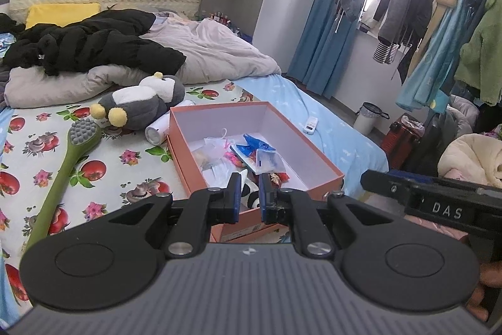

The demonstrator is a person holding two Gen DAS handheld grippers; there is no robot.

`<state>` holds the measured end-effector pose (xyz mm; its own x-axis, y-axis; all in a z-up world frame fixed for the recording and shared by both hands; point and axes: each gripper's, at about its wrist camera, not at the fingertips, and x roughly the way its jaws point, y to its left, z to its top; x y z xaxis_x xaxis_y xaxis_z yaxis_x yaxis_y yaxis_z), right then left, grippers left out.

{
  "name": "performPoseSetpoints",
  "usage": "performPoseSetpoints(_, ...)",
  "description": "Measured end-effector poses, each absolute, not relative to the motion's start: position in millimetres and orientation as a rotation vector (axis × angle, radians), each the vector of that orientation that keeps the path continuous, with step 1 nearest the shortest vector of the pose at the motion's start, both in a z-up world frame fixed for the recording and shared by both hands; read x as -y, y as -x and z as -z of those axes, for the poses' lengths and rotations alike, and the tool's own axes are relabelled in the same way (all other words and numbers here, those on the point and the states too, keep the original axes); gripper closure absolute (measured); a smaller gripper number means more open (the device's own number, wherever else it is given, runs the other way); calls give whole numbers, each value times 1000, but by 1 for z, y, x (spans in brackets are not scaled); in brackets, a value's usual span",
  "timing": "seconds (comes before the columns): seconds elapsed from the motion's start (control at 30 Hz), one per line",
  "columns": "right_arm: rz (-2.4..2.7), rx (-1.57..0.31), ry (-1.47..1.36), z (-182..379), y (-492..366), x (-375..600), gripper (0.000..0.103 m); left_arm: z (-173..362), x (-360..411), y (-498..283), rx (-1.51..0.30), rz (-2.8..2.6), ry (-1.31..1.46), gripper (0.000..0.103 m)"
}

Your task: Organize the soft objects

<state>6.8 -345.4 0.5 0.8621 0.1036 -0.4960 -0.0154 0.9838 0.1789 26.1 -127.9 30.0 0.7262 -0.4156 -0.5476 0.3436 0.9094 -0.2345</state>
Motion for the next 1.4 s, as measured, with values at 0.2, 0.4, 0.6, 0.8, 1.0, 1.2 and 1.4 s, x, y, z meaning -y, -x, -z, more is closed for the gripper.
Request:
performPoseSetpoints(0.2,-59,-538,-170,6,-8,346,57,-30,125,-22,-629,410,125,89)
performPoseSetpoints(0.4,-47,-543,-173,11,-9,352,57,-30,126,-22,-632,398,121,89)
performPoseSetpoints(0.6,-42,-544,-166,12,-7,354,57,-28,127,-24,-646,393,116,89)
performPoseSetpoints(0.8,-39,-543,-161,13,-7,353,57,-28,130,-24,-643,388,111,89)
performPoseSetpoints(1.0,-38,-543,-165,11,-7,354,57,-28,131,-25,-643,387,111,89)
performPoseSetpoints(1.2,-25,-536,-160,11,-7,355,57,-26,128,-29,-646,397,119,61)
performPoseSetpoints(1.4,-12,-543,-167,15,-12,361,34,-27,129,-33,-639,364,90,22)
